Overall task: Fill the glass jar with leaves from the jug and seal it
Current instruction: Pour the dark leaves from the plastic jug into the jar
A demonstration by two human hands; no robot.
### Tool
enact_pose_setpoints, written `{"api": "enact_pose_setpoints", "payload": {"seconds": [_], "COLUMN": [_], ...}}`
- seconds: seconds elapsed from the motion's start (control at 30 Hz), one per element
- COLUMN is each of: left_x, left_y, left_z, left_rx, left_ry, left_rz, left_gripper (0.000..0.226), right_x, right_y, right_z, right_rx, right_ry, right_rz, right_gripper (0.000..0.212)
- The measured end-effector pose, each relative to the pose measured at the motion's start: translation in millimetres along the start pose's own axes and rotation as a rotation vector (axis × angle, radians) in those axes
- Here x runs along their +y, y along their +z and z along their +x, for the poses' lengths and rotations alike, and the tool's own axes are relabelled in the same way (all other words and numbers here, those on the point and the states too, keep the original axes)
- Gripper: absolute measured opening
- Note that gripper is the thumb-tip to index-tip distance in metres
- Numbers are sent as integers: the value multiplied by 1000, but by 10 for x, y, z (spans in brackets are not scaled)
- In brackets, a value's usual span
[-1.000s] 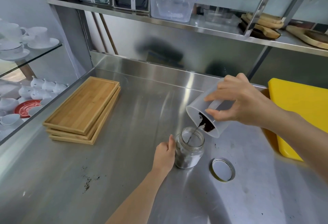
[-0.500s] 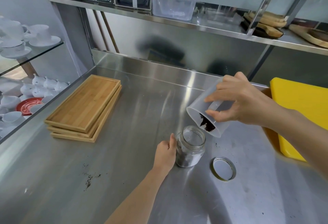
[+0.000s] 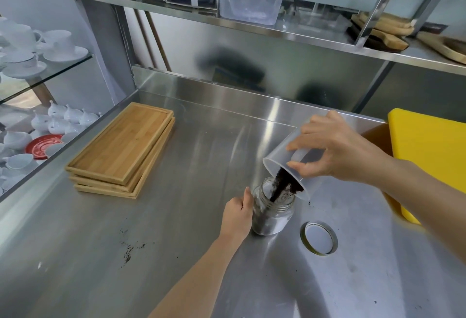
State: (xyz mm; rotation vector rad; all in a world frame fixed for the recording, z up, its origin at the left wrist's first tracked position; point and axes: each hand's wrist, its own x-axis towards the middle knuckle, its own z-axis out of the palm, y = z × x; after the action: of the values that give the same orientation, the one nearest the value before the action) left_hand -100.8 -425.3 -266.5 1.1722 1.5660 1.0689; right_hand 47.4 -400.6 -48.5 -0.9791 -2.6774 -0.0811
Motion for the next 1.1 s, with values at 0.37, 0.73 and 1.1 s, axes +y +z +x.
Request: {"api": "enact_pose_setpoints", "payload": {"seconds": [0.37,0.73,1.1], "left_x": [6,31,29], "left_y": [6,-8,-7], "left_z": [-10,-19,-29], "left_rx": [8,4,-7], "left_ry": [-12,-11,13], "left_rz": [-3,9,12], "left_gripper": [56,56,52], "right_x": [-22,-29,-15], "right_y": [-43,-27,-75], "right_z": [34,46,50], "right_rx": [-15,17,55], "right_ry": [-59,-78,-117], "right_rz": [-88,-112,-120], "right_gripper": [22,26,25]}}
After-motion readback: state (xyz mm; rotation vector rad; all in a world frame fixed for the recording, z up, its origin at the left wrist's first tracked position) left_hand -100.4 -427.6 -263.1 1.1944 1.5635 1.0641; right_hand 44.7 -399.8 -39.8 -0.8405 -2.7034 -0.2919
